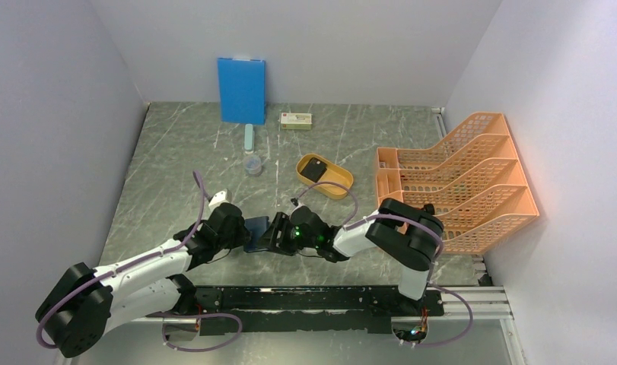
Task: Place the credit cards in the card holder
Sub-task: Pick up the card holder from the center of the board.
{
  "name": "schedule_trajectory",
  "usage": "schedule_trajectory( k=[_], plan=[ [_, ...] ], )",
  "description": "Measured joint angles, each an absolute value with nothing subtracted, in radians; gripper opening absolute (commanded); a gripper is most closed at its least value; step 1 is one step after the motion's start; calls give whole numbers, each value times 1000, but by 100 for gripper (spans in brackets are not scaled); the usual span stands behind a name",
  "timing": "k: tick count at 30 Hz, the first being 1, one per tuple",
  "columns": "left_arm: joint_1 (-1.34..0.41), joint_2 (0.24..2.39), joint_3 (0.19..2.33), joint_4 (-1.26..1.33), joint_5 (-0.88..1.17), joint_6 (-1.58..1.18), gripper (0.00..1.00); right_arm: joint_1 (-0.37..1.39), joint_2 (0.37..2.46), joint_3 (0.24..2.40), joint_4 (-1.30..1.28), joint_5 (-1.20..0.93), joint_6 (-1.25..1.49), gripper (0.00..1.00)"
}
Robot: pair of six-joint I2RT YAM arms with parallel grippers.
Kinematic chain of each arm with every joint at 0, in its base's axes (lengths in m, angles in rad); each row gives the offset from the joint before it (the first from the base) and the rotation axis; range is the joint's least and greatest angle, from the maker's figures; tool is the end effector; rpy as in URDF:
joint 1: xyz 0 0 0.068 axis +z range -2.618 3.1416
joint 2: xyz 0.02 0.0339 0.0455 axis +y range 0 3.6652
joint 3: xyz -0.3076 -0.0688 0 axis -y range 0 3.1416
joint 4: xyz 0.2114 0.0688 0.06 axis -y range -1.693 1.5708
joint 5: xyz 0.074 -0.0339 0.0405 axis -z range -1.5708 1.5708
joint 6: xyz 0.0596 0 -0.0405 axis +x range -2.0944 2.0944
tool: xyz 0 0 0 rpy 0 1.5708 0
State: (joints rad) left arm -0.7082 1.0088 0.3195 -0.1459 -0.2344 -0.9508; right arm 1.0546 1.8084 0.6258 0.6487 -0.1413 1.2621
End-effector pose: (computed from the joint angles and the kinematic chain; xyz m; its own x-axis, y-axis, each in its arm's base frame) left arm 0.1198 -0.0844 0.1878 -0.7458 -0.4036 -0.5300 -0.1595 0.8807 -0.4461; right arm 0.1617 0.3020 0.1718 -0.9537 0.2306 -0.1933 -0.0405 0.5381 0.8419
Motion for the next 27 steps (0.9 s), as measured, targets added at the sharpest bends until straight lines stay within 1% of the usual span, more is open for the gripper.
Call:
schedule_trajectory(
  k=[3,4,8,11,13,16,20,21,22,23,25,26,27],
  plan=[
    [-708,1009,319,-146,-234,-951,5,1055,1824,628,675,-135,1266,51],
    [-708,1009,319,-145,-234,-951,5,1055,1832,629,684,-134,1267,47],
    [-708,1010,319,-145,-234,-951,5,1053,1863,633,715,-133,1267,36],
    [-708,1010,319,-144,-234,-951,5,1053,1879,632,733,-135,1266,23],
    [-708,1011,319,-143,-234,-951,5,1052,1888,630,743,-139,1264,12],
    [-708,1011,319,-143,-235,-951,5,1050,1894,629,758,-148,1257,0],
    [-707,990,323,-160,-236,-951,6,1050,1883,634,735,-147,1221,0],
    [-707,980,329,-183,-236,-950,11,1052,1869,638,715,-145,1200,0],
    [-707,965,338,-223,-237,-948,23,1054,1848,640,687,-139,1176,0],
    [-707,947,349,-270,-237,-945,34,1057,1812,643,638,-128,1140,0],
    [-707,910,393,-373,-239,-931,52,1061,1733,658,513,-99,1061,0],
    [-707,888,437,-435,-240,-929,63,1062,1690,672,448,-78,1017,0],
    [-707,868,483,-479,-242,-923,70,1062,1654,692,382,-56,975,0]
  ],
)
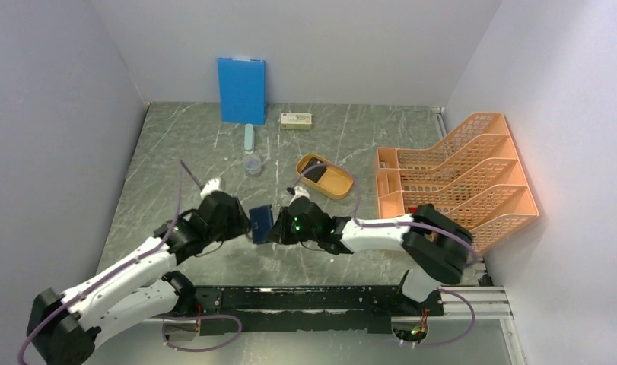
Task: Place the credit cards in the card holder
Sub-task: Pick up the card holder from the center of the board.
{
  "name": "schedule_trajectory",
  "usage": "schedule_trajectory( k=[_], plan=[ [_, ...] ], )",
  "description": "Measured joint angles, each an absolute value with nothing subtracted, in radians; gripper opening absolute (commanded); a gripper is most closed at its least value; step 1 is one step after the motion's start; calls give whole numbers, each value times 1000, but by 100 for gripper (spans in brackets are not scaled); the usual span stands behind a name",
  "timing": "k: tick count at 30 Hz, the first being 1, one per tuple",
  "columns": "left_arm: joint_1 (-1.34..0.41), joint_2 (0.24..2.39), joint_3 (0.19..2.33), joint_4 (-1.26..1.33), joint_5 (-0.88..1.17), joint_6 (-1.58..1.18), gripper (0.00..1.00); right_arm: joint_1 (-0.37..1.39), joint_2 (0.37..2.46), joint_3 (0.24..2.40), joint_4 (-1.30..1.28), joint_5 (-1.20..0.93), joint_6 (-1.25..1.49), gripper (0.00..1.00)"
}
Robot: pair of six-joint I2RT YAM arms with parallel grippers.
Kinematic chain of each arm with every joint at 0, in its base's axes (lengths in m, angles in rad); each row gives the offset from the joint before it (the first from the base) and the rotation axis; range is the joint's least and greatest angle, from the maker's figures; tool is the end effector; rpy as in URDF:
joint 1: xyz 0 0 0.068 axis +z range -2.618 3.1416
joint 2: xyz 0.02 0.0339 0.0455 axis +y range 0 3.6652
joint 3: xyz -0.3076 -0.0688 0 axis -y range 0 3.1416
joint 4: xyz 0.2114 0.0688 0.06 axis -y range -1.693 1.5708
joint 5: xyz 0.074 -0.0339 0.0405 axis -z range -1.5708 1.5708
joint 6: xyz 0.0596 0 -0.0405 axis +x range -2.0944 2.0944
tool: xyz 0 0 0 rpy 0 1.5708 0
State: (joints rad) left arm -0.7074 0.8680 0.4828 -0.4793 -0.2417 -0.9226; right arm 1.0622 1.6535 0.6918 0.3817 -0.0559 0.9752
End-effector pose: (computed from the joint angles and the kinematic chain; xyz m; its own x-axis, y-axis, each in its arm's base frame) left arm 0.1044 -0.0705 0.2241 -0.7580 -0.3703 -0.5370 -0.1513 0.9006 -0.4074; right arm 0.1564 0.2874 0.2078 -0.8905 0.1002 -0.4439 -0.2811 0.6461 0.7096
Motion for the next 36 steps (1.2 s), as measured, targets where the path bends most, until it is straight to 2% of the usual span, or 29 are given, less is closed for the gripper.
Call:
schedule_trajectory(
  k=[8,10,12,14,17,20,23,30,36],
  plan=[
    [-707,762,1063,-680,-325,-849,84,1082,1362,1033,-128,328,490,0],
    [-707,767,1185,-690,-342,-827,84,1102,1320,1101,-166,474,339,0],
    [-707,777,1271,-693,-345,-813,78,1129,1282,1125,-149,617,171,0],
    [-707,794,1325,-685,-339,-801,77,1172,1241,1092,-42,775,-66,0],
    [-707,827,1344,-662,-298,-796,85,1237,1212,966,252,942,-455,0],
    [-707,890,1345,-617,-207,-798,96,1305,1258,850,598,1040,-859,0],
    [-707,946,1345,-578,-120,-808,97,1362,1333,808,876,1085,-1176,0],
    [-707,934,1270,-484,24,-827,97,1415,1418,808,1254,1120,-1573,0],
    [-707,925,1245,-426,98,-825,96,1448,1520,822,1402,1125,-1747,0]
  ],
)
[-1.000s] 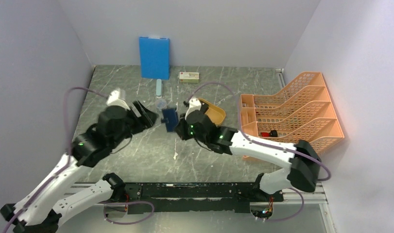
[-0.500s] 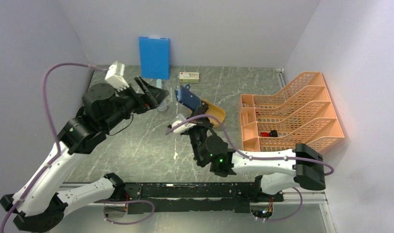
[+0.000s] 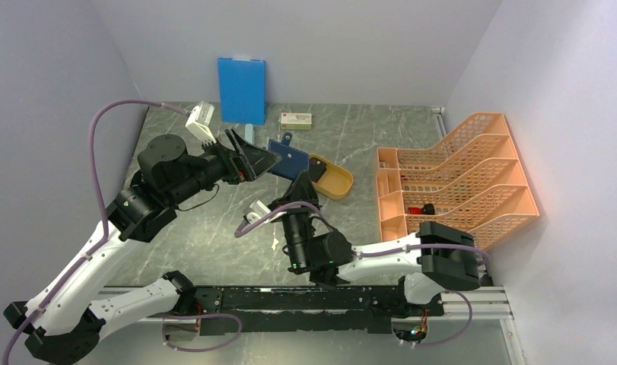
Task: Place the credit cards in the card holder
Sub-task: Pick up the card holder from the center of the board.
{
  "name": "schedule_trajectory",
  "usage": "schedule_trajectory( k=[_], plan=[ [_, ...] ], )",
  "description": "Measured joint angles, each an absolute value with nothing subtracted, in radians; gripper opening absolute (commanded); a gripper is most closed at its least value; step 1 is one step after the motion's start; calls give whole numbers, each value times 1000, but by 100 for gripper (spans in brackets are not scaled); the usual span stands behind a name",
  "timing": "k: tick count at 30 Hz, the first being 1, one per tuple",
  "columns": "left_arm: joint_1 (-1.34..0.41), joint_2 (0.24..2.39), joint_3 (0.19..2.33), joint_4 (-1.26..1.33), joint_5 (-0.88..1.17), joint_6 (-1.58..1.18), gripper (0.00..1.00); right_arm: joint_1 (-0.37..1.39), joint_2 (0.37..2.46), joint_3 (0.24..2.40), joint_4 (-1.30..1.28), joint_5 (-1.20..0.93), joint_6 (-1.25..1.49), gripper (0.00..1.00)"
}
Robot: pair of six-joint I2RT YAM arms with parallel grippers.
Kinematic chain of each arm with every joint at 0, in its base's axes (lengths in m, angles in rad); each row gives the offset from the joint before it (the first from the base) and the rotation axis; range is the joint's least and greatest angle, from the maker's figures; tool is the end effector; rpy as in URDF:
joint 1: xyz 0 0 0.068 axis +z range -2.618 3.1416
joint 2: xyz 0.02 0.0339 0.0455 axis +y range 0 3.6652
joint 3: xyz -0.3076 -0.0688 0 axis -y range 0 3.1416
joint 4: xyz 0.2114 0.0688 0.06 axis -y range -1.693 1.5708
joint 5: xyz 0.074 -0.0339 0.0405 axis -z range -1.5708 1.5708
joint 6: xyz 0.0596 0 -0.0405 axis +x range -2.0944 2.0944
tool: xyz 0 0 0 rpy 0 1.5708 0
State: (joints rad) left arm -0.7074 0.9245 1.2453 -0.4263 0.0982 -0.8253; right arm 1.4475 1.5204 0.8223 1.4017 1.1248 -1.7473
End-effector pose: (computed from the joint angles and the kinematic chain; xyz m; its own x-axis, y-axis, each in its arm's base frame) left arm 0.1095 -0.1013 0.4686 -0.5839 -0.4628 -0.6670 0.4302 0.5204 -0.7377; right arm 0.0879 0.2723 0.3953 0.3242 -0.8371 -0.4407 0.1386 0.5029 -0.8532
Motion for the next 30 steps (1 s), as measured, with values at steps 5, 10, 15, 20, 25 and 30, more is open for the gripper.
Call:
schedule_trajectory(
  k=[5,10,15,20,25,30],
  plan=[
    [-707,925,1222,-407,119,-816,82,1451,1576,852,1455,1135,-1823,0],
    [-704,927,1203,-395,119,-808,74,1456,1585,873,1482,1148,-1863,0],
    [-704,936,1148,-387,121,-812,71,1470,1585,875,1493,1149,-1882,0],
    [-704,955,1123,-360,134,-831,59,1481,1585,875,1494,1159,-1894,0],
    [-704,955,1122,-334,138,-846,62,1488,1585,875,1499,1158,-1899,0],
    [-704,955,1122,-326,127,-863,45,1499,1585,875,1499,1158,-1906,0]
  ],
)
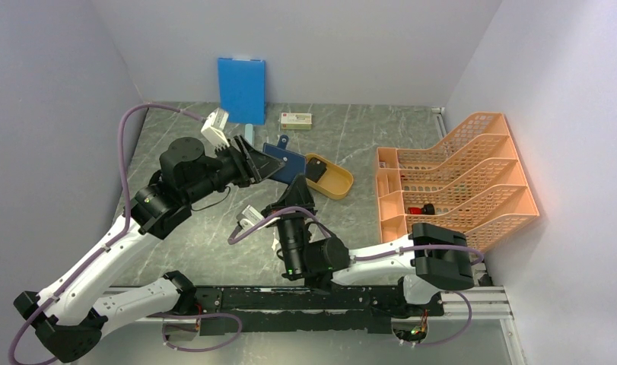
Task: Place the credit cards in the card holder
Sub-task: Pick up the card holder from the center of the board.
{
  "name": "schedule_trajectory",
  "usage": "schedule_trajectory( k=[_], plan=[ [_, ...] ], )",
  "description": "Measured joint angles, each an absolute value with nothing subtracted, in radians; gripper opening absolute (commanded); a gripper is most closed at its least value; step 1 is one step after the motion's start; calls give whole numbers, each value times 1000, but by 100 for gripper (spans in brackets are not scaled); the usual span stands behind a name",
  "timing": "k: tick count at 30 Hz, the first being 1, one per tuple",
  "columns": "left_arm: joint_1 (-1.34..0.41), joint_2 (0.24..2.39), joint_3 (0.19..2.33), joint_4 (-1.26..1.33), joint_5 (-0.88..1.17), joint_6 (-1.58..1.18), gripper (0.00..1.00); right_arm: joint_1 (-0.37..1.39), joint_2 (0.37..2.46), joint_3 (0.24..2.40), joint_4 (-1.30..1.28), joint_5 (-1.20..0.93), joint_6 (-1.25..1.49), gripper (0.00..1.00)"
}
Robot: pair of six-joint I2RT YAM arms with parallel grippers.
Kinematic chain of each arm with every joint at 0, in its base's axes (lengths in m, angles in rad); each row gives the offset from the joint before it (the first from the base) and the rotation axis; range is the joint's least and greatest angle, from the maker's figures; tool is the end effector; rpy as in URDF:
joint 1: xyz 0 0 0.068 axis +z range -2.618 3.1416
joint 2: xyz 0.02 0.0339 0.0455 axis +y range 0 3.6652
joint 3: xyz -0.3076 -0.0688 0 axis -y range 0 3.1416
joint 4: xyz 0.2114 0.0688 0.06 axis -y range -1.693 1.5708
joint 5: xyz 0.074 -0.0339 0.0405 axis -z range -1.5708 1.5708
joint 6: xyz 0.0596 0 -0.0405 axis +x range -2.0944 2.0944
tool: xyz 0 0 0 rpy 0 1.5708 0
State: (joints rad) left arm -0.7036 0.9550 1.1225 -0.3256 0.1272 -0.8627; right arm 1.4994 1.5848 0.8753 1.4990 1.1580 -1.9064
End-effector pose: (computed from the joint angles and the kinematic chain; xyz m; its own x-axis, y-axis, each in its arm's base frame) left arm 0.1264 -0.1172 0.4380 -0.6381 -0.4467 -0.6271 0.3883 0.5166 -0.7631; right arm 0.0753 0.2881 0.3984 0.3177 -0.8678 -0.3822 0.1645 0.4474 -0.8791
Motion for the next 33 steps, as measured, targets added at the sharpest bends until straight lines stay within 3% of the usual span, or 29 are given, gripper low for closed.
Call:
schedule_trajectory(
  k=[4,6,10,12,13,16,21,26,33],
  plan=[
    [-705,958,1122,-316,128,-881,9,1501,1585,875,1497,1162,-1910,0],
    [-710,958,1123,-296,134,-896,5,1501,1586,875,1495,1165,-1910,0],
    [-714,955,1122,-302,130,-901,5,1505,1577,875,1460,1179,-1858,58],
    [-714,951,1122,-319,103,-880,5,1510,1521,875,1294,1194,-1716,78],
    [-712,948,1122,-334,81,-868,5,1514,1468,880,1131,1195,-1592,82],
    [-708,940,1124,-368,17,-825,5,1526,1322,1021,527,1110,-1094,84],
    [-708,920,1135,-424,-44,-728,5,1512,1074,1099,27,824,-497,84],
    [-708,901,1146,-466,38,-598,5,1340,912,1097,-157,480,-182,84],
    [-707,870,1150,-527,336,-434,5,1062,823,1096,-209,50,80,82]
  ],
)
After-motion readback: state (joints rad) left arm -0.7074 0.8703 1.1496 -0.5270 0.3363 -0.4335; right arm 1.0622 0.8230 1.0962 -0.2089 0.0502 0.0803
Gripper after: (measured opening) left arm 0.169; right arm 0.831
